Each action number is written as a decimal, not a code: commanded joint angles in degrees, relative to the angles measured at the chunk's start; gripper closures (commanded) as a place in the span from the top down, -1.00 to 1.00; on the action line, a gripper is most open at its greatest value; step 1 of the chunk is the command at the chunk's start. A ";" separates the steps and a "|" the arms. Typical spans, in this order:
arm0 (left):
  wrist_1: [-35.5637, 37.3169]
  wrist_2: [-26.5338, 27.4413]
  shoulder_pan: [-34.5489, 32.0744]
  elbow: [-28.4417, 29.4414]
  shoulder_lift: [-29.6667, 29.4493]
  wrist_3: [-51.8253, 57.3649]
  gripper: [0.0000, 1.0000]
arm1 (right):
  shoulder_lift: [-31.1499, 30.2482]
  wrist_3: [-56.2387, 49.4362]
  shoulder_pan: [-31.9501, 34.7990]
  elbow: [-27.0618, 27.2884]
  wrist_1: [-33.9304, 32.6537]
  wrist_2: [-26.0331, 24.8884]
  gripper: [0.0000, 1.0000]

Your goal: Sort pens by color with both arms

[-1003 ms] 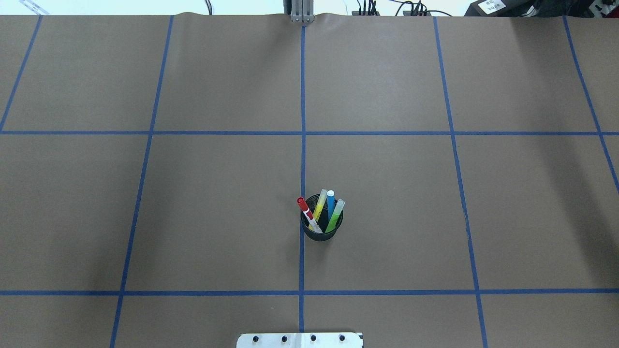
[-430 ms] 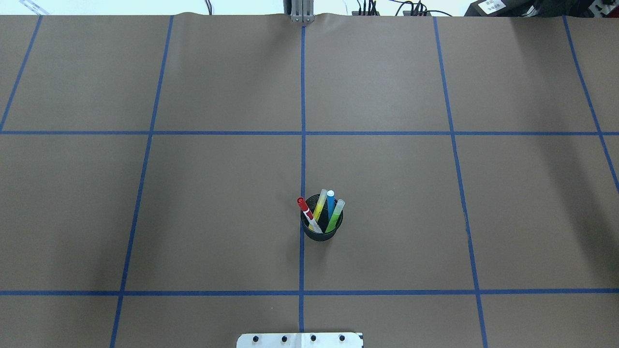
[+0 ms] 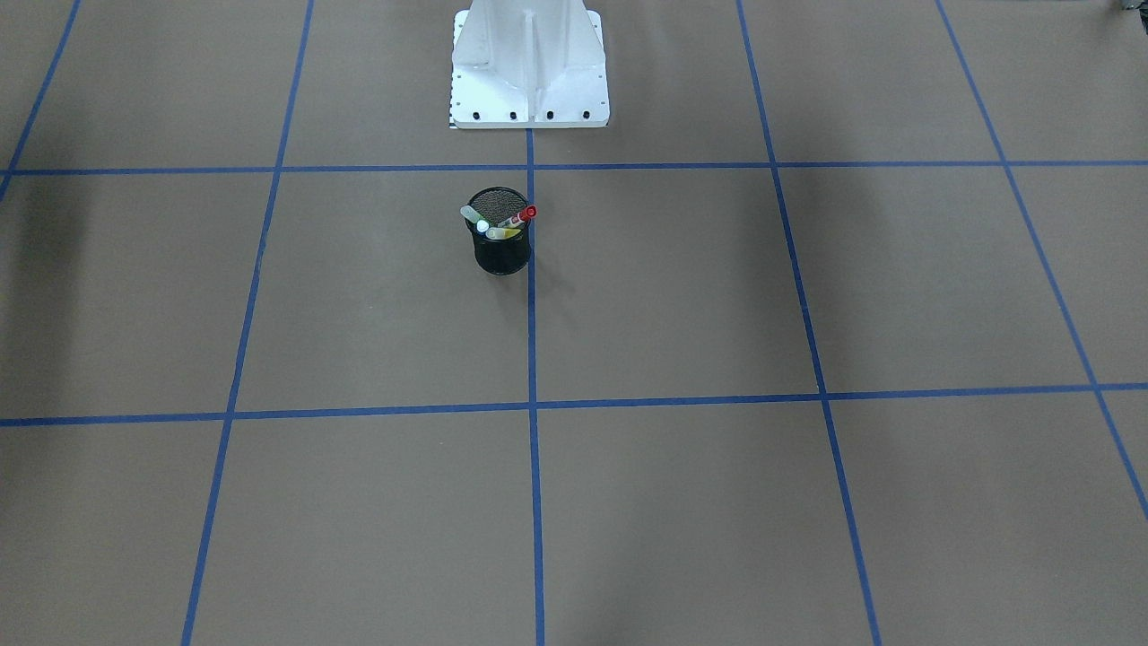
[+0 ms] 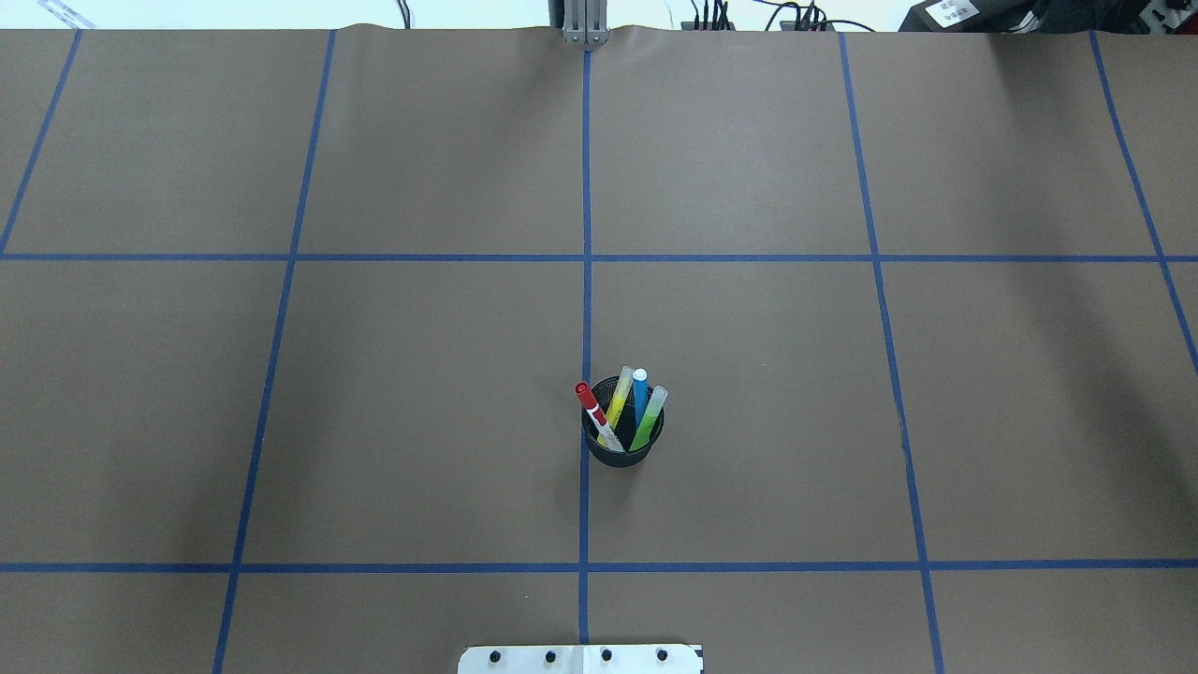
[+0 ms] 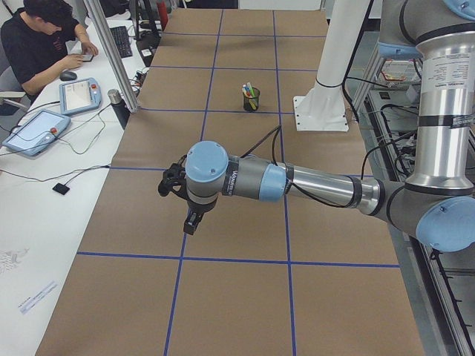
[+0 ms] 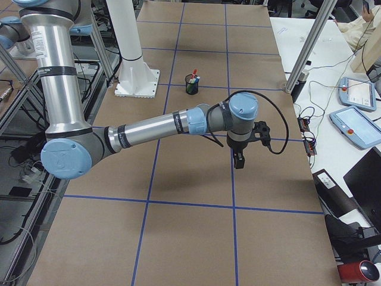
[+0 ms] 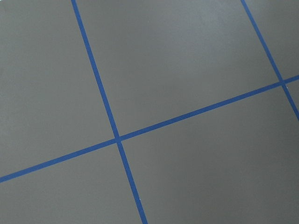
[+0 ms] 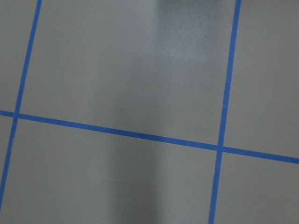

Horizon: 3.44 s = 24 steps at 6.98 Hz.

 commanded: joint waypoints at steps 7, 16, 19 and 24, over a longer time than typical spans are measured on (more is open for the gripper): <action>-0.08 -0.09 0.45 0.09 -0.26 -0.09 1.00 | 17.64 16.51 -20.64 2.78 -0.34 -6.28 0.99; 0.27 -0.09 0.89 1.06 -0.27 -0.09 1.00 | 37.23 -1.84 -41.74 2.01 -19.30 -16.89 0.87; 0.18 -0.09 0.89 1.67 -0.09 0.00 1.00 | 43.39 -2.04 -44.55 -5.10 -19.77 -17.53 0.85; 0.01 -0.09 0.89 3.52 -0.62 0.09 1.00 | 43.41 -2.04 -48.08 -8.55 -19.33 -17.27 0.74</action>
